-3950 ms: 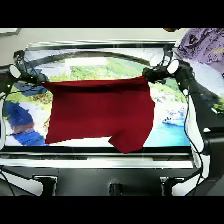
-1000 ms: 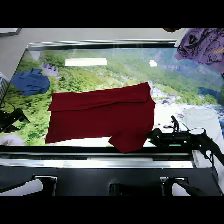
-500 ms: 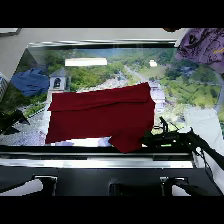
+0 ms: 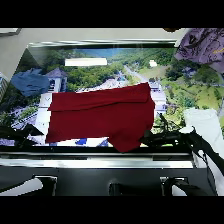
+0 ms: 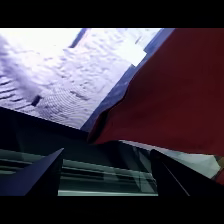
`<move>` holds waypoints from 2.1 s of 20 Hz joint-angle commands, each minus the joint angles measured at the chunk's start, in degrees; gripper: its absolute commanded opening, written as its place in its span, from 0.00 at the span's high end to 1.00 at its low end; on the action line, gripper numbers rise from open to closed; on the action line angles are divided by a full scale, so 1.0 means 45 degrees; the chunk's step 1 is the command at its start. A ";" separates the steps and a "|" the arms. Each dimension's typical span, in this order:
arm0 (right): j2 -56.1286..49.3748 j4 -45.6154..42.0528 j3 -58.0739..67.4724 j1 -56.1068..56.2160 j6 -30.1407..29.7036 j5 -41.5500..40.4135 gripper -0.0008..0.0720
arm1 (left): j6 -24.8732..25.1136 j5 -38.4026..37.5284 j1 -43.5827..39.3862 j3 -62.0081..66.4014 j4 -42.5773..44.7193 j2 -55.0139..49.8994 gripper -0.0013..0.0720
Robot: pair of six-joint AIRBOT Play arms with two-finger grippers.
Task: Fold the clothes and pants, and hang the long-sleeved shirts on hangers.
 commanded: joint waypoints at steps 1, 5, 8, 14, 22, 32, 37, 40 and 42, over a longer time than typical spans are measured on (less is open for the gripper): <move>0.0243 -0.0194 0.0015 0.0010 0.0238 0.0092 0.96 | 0.0413 0.0792 0.0117 -0.1059 -0.0427 0.0005 0.15; 0.0272 -0.0189 0.0015 0.0015 0.0238 0.0117 0.96 | 0.0714 0.1088 0.0117 -0.1151 -0.0442 -0.0078 0.15; 0.0282 -0.0185 0.0015 0.0010 0.0238 0.0248 0.96 | 0.0719 0.1258 0.0107 -0.1185 -0.0549 -0.0253 0.15; 0.0282 -0.0185 0.0015 0.0010 0.0238 0.0481 0.96 | 0.0758 0.1787 -0.0321 -0.1205 -0.1428 -0.0593 0.17; 0.1010 -0.0311 0.0015 0.0010 0.0471 0.0408 0.96 | 0.0714 0.1263 -0.0986 -0.1141 -0.1481 -0.0855 0.96; 0.6844 -0.3079 0.0015 0.0015 0.4920 0.3371 0.96 | -0.3424 -0.0393 -0.0986 -0.0860 0.1729 0.4911 0.97; 0.8937 -0.3789 0.0272 0.0015 0.5984 0.3662 0.96 | -0.3186 0.0219 -0.1467 -0.0855 0.1647 0.6538 0.97; 0.7703 -0.4027 0.1103 0.0015 0.5197 0.2929 0.96 | -0.2686 0.2361 -0.2200 -0.0850 0.1214 0.6290 0.97; 0.6217 -0.4027 0.1991 0.0015 0.4507 0.2370 0.96 | -0.2686 0.3672 -0.2463 -0.0850 0.1190 0.5916 0.97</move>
